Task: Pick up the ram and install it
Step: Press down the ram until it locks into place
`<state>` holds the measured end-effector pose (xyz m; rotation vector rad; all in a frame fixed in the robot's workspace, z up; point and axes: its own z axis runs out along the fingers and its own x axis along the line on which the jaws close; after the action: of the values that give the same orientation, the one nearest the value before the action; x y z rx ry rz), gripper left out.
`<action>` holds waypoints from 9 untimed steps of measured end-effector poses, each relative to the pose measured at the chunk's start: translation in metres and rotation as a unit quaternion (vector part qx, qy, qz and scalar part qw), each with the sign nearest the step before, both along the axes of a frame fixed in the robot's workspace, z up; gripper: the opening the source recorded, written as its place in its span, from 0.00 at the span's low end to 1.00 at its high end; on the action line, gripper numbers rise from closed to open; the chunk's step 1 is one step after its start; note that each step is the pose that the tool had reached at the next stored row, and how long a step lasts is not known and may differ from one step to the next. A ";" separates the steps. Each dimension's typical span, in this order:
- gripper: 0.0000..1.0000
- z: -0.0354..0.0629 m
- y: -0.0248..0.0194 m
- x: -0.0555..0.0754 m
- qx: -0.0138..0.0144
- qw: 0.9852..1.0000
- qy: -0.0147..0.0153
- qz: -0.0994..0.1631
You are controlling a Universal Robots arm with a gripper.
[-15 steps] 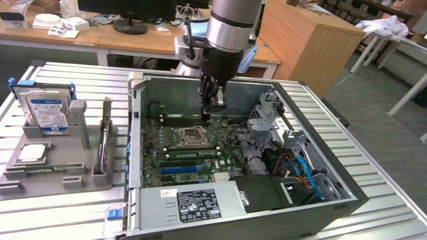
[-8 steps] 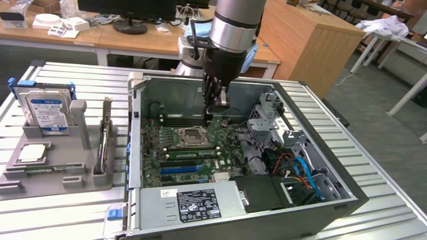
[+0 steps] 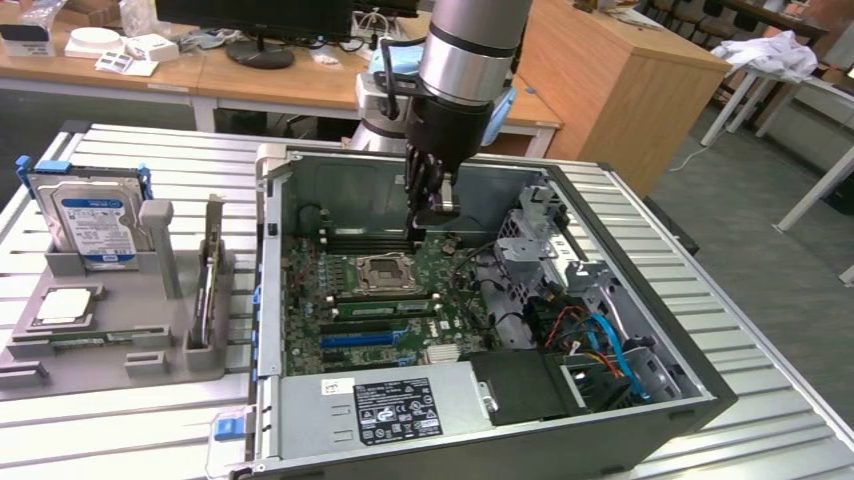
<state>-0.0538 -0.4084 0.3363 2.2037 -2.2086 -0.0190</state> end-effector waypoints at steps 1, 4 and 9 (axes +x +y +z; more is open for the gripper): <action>0.11 0.0000 0.0000 0.000 0.000 1.000 0.000 0.000; 0.11 0.0000 0.0000 0.000 0.000 1.000 0.000 -0.002; 0.11 -0.0002 0.0000 0.000 0.000 0.999 0.000 -0.044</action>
<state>-0.0538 -0.4084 0.3362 2.1050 -2.3036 -0.0204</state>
